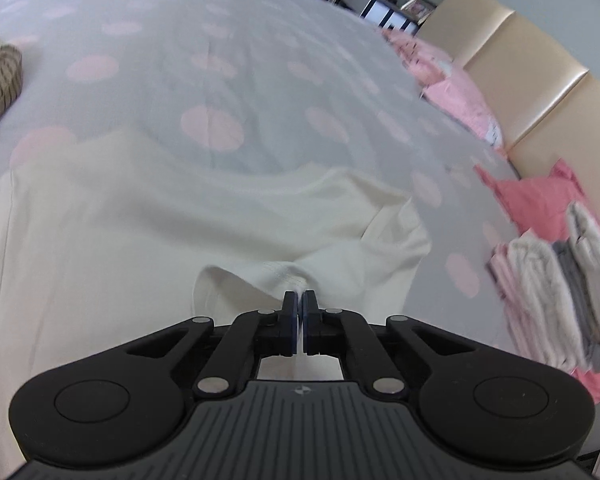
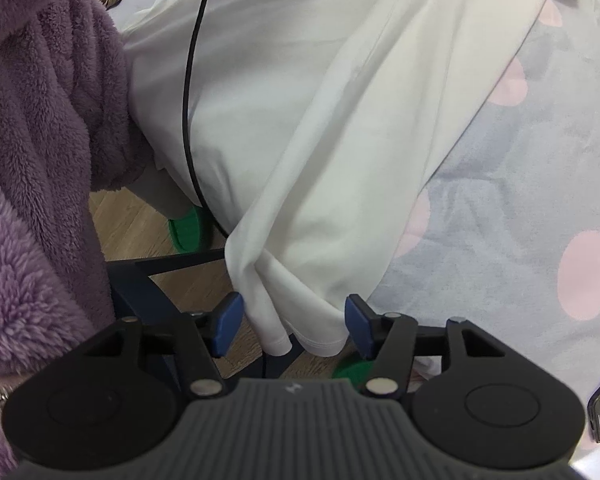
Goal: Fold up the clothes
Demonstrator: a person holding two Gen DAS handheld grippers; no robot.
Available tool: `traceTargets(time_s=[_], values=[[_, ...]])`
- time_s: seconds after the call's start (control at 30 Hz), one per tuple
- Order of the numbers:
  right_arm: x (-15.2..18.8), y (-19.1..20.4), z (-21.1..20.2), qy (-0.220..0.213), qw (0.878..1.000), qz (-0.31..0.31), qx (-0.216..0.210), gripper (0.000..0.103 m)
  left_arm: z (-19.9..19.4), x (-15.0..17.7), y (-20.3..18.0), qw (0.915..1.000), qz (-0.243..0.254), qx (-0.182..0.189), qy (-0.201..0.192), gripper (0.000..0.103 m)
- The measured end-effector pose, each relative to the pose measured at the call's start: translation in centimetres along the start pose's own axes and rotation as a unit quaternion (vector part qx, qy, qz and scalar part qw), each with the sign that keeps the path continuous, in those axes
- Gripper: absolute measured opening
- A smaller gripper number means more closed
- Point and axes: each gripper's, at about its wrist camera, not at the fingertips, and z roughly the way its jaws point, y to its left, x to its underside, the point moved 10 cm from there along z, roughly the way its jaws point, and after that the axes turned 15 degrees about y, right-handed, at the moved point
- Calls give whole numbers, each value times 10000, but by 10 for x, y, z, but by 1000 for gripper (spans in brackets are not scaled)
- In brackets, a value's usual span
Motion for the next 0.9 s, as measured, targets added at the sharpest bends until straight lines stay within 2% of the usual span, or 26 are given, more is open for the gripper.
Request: traceTargets(time_s=[0.2, 0.4, 0.6, 0.77, 0.9], values=[[1, -2, 2, 51, 10000, 20, -11, 60, -29, -39, 6, 9991, -83, 17, -415, 0], [2, -4, 6, 147, 9999, 59, -56, 61, -21, -60, 32, 9979, -7, -516, -379, 0], [4, -6, 12, 221, 9997, 100, -85, 61, 1, -62, 62, 9945, 30, -1032, -198, 0], [6, -7, 16, 289, 9994, 132, -106, 61, 15, -54, 87, 9898, -147, -1414, -70, 1], [7, -7, 18, 318, 9993, 149, -119, 61, 10, -52, 100, 9874, -271, -1554, -107, 2]])
